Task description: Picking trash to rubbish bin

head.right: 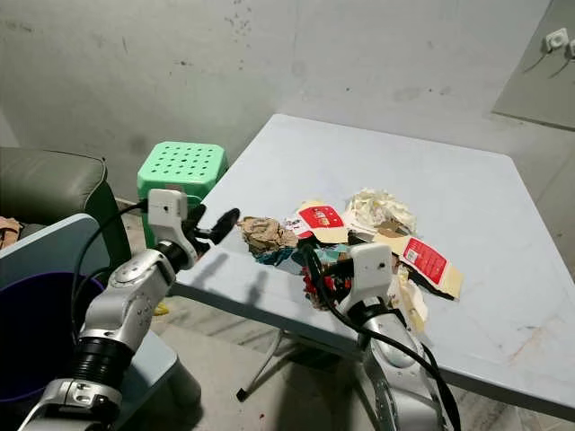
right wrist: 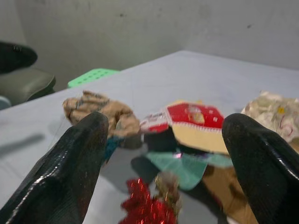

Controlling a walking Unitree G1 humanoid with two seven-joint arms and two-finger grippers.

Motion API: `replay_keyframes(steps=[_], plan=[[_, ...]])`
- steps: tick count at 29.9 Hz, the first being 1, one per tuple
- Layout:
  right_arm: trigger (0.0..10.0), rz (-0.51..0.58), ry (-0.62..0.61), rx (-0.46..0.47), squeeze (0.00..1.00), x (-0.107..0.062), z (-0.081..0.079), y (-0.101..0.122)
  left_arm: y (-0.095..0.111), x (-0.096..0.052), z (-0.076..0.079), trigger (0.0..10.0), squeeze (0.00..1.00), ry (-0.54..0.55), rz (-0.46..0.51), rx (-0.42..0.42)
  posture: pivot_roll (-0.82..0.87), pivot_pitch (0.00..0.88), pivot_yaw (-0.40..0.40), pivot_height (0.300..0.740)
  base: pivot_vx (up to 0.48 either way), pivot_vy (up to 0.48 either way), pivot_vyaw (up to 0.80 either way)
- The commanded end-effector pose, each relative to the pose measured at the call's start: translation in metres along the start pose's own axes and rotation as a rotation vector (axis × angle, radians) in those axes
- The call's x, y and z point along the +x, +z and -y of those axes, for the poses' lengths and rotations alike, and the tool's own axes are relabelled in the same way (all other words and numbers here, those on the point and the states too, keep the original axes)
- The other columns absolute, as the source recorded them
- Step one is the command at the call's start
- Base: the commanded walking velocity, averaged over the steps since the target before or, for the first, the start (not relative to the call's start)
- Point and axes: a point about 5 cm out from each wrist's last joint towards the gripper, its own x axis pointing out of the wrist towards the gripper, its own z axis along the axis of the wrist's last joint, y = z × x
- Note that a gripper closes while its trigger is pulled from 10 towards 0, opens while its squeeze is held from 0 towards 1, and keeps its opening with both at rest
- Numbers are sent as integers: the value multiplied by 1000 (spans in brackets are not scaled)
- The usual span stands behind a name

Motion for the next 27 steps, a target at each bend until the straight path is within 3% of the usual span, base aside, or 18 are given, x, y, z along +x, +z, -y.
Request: replay_keyframes(steps=[1,8,17,27], plan=[[10000,7,34,2,0,-2,-4,5,6,4,-1,10000,0,8,13,-6,-50,0,-74,740,0,0,0],[10000,-14,150,45,0,-20,-23,7,5,7,-9,10000,0,37,12,-50,-93,0,-69,740,0,0,0],[10000,-20,168,60,0,-31,-31,13,2,15,-7,10000,0,33,0,-83,-133,0,-61,740,0,0,0],[10000,-18,158,67,0,-46,-37,25,-2,32,12,10000,0,-26,-28,-123,-216,6,-45,740,0,0,0]])
